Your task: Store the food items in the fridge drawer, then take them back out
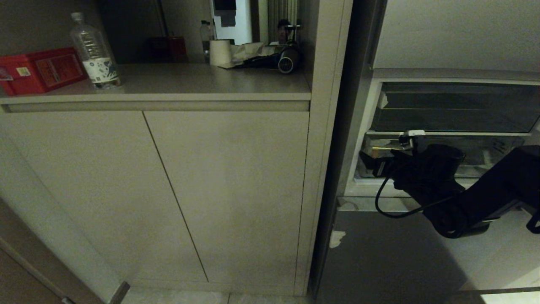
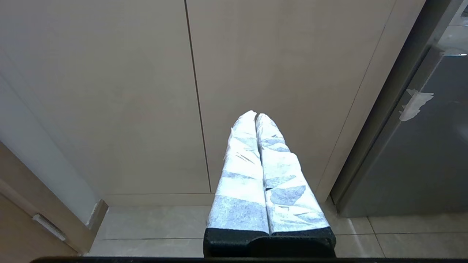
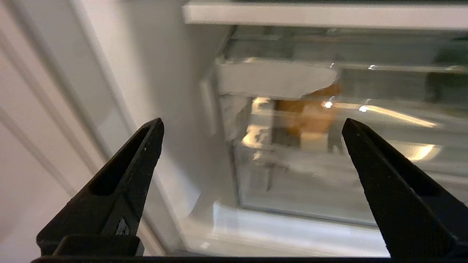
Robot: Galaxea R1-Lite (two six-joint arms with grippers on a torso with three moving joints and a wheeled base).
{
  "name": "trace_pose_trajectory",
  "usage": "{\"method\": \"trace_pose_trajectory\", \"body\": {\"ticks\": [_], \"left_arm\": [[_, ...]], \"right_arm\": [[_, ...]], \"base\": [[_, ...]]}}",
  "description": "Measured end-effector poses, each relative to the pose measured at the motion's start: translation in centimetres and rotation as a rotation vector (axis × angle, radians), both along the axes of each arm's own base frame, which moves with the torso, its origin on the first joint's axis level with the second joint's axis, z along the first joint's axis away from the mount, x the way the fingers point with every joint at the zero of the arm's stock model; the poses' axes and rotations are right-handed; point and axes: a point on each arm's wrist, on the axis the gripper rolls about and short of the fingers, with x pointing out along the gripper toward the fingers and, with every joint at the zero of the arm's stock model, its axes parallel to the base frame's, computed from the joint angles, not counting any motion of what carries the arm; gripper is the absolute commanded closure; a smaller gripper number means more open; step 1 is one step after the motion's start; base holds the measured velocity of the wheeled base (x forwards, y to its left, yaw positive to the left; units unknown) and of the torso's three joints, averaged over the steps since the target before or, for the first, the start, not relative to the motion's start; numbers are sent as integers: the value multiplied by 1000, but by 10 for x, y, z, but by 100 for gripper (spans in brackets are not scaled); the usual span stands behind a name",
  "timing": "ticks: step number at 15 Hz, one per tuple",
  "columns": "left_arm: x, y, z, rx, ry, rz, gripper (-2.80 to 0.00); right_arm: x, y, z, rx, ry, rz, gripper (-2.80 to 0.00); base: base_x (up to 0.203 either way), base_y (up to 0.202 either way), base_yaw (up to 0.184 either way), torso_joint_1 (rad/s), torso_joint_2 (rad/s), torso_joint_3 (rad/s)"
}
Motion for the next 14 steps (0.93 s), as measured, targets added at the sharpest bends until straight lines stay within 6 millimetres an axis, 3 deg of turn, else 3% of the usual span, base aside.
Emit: {"method": "trace_pose_trajectory", "body": {"ticks": [14], "left_arm": [[0, 0, 0, 0, 0, 0, 0]], "right_arm": [[2, 0, -1, 2, -1, -22, -280]], "base": [[0, 0, 0, 0, 0, 0]]}}
